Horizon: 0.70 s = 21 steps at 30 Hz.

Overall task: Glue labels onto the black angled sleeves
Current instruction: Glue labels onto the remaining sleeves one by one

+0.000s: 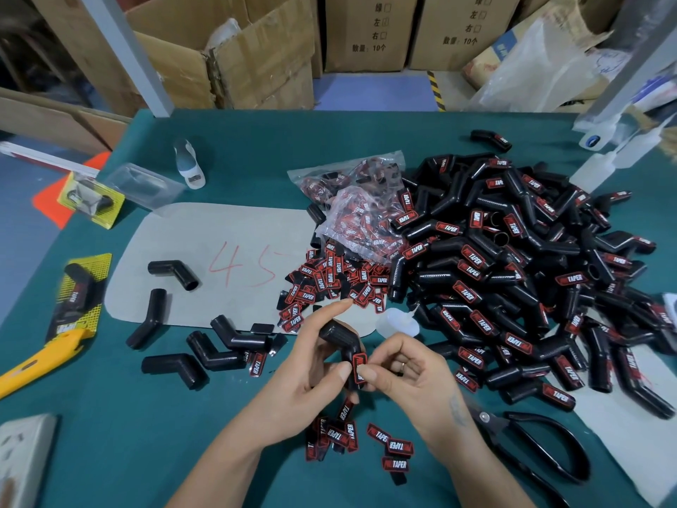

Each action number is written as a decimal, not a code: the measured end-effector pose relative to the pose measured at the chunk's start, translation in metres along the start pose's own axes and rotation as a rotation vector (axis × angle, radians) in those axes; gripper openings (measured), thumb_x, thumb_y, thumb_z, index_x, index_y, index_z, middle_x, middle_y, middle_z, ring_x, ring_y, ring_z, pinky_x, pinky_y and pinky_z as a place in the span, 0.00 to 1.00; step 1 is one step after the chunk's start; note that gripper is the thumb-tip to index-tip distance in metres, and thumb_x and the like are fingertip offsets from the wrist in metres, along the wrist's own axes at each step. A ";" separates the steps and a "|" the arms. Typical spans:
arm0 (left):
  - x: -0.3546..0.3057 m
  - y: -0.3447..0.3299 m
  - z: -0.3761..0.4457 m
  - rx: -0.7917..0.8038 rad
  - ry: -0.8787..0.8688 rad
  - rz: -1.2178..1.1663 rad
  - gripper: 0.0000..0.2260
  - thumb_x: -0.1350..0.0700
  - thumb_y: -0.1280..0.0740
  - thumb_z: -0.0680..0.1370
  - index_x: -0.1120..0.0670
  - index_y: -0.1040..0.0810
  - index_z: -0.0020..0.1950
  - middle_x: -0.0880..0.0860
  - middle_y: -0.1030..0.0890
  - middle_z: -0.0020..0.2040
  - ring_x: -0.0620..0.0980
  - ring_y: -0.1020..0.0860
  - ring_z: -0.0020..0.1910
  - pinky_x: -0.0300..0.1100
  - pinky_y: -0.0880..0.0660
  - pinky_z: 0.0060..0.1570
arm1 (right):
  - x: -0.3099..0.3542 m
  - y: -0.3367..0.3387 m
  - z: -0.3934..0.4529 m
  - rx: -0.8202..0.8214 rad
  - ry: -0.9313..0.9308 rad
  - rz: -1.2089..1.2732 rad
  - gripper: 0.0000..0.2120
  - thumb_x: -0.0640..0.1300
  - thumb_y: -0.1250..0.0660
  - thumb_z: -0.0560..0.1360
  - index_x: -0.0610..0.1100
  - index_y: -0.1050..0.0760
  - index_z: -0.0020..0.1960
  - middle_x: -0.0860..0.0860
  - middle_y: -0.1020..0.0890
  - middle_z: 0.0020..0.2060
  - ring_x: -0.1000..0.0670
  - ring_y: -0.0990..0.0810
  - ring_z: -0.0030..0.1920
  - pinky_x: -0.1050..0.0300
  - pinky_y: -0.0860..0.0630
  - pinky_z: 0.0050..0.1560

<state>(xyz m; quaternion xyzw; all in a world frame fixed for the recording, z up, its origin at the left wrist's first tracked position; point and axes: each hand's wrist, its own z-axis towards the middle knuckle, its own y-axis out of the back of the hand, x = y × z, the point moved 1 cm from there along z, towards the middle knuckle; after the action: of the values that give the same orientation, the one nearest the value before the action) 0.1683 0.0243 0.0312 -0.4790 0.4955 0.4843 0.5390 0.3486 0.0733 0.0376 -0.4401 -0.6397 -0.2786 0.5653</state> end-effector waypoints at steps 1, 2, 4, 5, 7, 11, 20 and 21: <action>0.000 0.000 0.000 -0.003 0.000 0.003 0.31 0.68 0.39 0.83 0.38 0.36 0.78 0.50 0.24 0.55 0.54 0.25 0.50 0.39 0.23 0.53 | 0.000 0.000 0.000 0.000 0.001 0.007 0.07 0.52 0.20 0.69 0.53 0.17 0.40 0.49 0.15 0.37 0.53 0.16 0.39 0.61 0.20 0.43; -0.001 0.000 -0.001 -0.005 -0.001 0.004 0.29 0.66 0.38 0.84 0.38 0.36 0.78 0.51 0.24 0.55 0.57 0.26 0.51 0.39 0.22 0.54 | 0.001 -0.001 0.000 0.003 0.004 0.015 0.07 0.51 0.20 0.69 0.53 0.17 0.40 0.49 0.15 0.37 0.53 0.16 0.39 0.62 0.20 0.43; -0.002 0.000 -0.001 -0.007 -0.006 0.008 0.28 0.62 0.38 0.83 0.37 0.36 0.78 0.53 0.24 0.55 0.60 0.26 0.52 0.39 0.22 0.54 | 0.002 -0.001 -0.001 0.016 0.013 0.024 0.06 0.47 0.21 0.71 0.53 0.18 0.40 0.49 0.15 0.37 0.53 0.16 0.37 0.63 0.20 0.43; -0.003 -0.001 -0.001 -0.007 -0.008 0.014 0.28 0.63 0.38 0.83 0.37 0.36 0.78 0.53 0.24 0.55 0.60 0.26 0.52 0.39 0.23 0.55 | 0.002 0.000 -0.001 0.020 0.016 0.022 0.07 0.45 0.21 0.72 0.53 0.18 0.40 0.49 0.15 0.37 0.53 0.15 0.37 0.63 0.20 0.43; -0.002 0.000 -0.001 -0.008 -0.008 0.032 0.30 0.67 0.39 0.83 0.37 0.36 0.78 0.54 0.24 0.56 0.58 0.26 0.53 0.38 0.24 0.56 | 0.002 0.000 0.000 0.015 0.016 0.005 0.08 0.43 0.21 0.73 0.53 0.18 0.40 0.50 0.15 0.37 0.54 0.16 0.37 0.63 0.20 0.43; -0.001 0.000 0.000 -0.016 -0.001 0.056 0.31 0.67 0.39 0.82 0.36 0.35 0.77 0.57 0.26 0.58 0.53 0.26 0.56 0.40 0.27 0.61 | 0.001 0.000 0.000 0.001 0.010 -0.018 0.07 0.48 0.20 0.71 0.53 0.18 0.40 0.49 0.15 0.37 0.54 0.17 0.39 0.62 0.20 0.44; -0.001 -0.001 0.000 0.003 -0.014 0.007 0.32 0.69 0.39 0.83 0.37 0.36 0.78 0.54 0.25 0.55 0.53 0.25 0.52 0.38 0.24 0.56 | -0.002 -0.001 0.000 -0.001 0.011 0.002 0.07 0.51 0.20 0.69 0.52 0.18 0.40 0.49 0.16 0.37 0.53 0.17 0.38 0.62 0.20 0.43; -0.001 -0.001 0.000 0.005 -0.016 0.004 0.32 0.69 0.40 0.83 0.37 0.36 0.78 0.54 0.25 0.55 0.52 0.25 0.52 0.38 0.24 0.56 | -0.003 0.000 0.000 -0.005 0.010 -0.003 0.08 0.52 0.20 0.69 0.52 0.18 0.40 0.49 0.16 0.37 0.53 0.17 0.39 0.61 0.20 0.44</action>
<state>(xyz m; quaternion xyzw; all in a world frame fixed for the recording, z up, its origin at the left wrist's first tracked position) 0.1694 0.0243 0.0319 -0.4727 0.4935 0.4880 0.5430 0.3481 0.0726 0.0348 -0.4391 -0.6369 -0.2830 0.5670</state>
